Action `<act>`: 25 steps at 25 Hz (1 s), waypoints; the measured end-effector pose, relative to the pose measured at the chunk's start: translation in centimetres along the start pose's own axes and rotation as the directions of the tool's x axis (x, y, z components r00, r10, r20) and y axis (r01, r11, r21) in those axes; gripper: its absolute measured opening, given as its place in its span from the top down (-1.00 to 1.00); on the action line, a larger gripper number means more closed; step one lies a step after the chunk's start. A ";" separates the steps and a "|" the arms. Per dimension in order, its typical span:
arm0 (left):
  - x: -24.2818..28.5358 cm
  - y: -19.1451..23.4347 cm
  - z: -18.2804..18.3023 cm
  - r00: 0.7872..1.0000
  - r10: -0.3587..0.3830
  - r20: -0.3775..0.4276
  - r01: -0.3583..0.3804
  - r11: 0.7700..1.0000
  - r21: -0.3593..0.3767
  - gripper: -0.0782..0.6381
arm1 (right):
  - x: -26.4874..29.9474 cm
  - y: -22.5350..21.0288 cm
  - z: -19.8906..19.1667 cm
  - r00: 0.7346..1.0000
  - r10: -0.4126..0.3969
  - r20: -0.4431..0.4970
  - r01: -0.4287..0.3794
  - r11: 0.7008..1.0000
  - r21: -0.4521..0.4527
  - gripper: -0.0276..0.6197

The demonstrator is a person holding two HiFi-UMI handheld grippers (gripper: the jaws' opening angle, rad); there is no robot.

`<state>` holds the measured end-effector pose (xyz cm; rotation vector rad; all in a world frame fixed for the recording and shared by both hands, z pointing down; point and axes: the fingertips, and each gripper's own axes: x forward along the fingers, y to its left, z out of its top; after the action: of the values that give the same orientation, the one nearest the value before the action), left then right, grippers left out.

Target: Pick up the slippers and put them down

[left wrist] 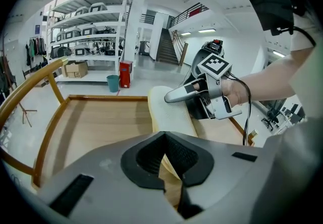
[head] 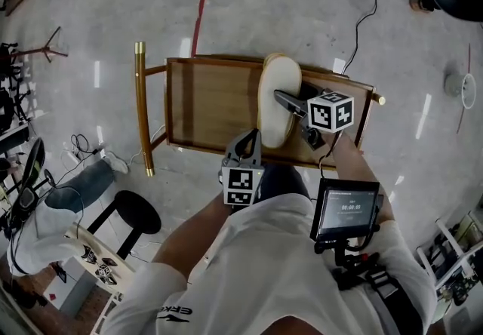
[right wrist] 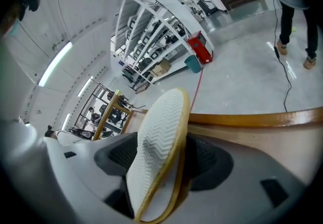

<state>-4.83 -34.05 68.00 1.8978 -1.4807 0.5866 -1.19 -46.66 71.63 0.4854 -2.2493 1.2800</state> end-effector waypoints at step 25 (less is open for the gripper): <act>-0.4 2.0 1.5 0.997 0.063 0.042 -0.063 0.998 -0.015 0.77 | -0.8 1.3 0.9 0.999 0.037 0.031 -0.036 0.999 -0.031 0.49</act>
<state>-6.94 -35.23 67.13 1.8698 -1.5726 0.5668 -1.43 -46.73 69.88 0.4588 -2.3101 1.2621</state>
